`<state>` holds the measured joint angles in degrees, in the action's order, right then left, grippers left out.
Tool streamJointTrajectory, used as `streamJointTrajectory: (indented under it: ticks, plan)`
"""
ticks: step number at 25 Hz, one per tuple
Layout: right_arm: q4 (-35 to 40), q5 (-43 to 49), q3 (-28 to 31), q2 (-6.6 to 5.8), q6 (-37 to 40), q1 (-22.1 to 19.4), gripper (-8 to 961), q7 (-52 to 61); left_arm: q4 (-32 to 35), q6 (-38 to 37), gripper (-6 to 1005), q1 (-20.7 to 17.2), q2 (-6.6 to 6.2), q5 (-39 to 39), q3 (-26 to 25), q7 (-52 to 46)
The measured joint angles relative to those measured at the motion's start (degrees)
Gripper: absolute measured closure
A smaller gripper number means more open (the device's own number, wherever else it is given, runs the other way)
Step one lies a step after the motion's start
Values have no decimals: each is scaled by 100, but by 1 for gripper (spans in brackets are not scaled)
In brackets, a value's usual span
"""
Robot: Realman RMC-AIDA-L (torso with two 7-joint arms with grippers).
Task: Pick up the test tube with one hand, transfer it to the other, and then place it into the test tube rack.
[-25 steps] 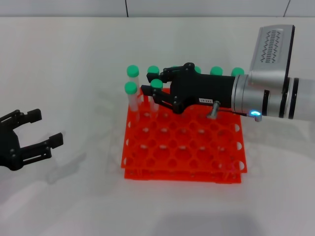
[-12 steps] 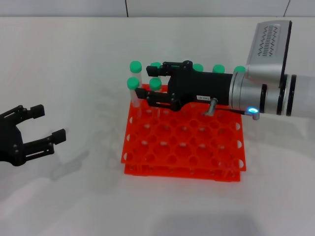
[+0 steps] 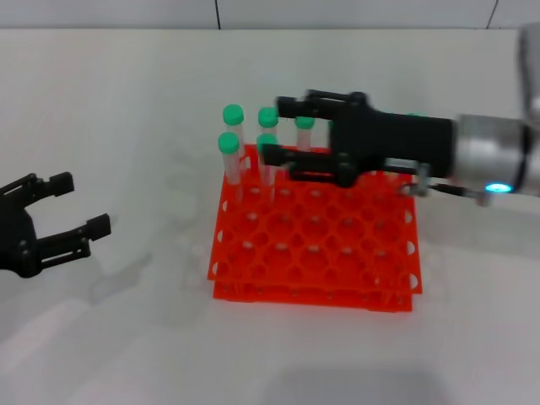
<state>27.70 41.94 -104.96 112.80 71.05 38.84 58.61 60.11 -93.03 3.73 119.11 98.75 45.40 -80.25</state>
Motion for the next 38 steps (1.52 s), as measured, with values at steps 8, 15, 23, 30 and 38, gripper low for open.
streamJointTrajectory:
  ticks: [8, 15, 23, 30, 38]
  plan:
    - [-201, 911, 838, -516, 509, -803, 178, 77, -415, -2, 129, 531, -71, 209, -18, -158]
    - [-248, 2461, 1793, -589, 786, -1174, 103, 184, -991, -298, 129, 1270, -325, 804, -6, -345]
    - [-544, 3015, 2005, -603, 1096, -1169, 80, 208, -1480, -508, 129, 1993, -462, 1559, 19, -482]
    - [-604, 3037, 2001, -607, 1234, -1186, 80, 201, -1494, -679, 129, 2148, -482, 1668, 25, -442]
    - [-615, 3161, 1999, -591, 1263, -1180, 80, 195, -1490, -719, 129, 2217, -502, 1704, 32, -462]
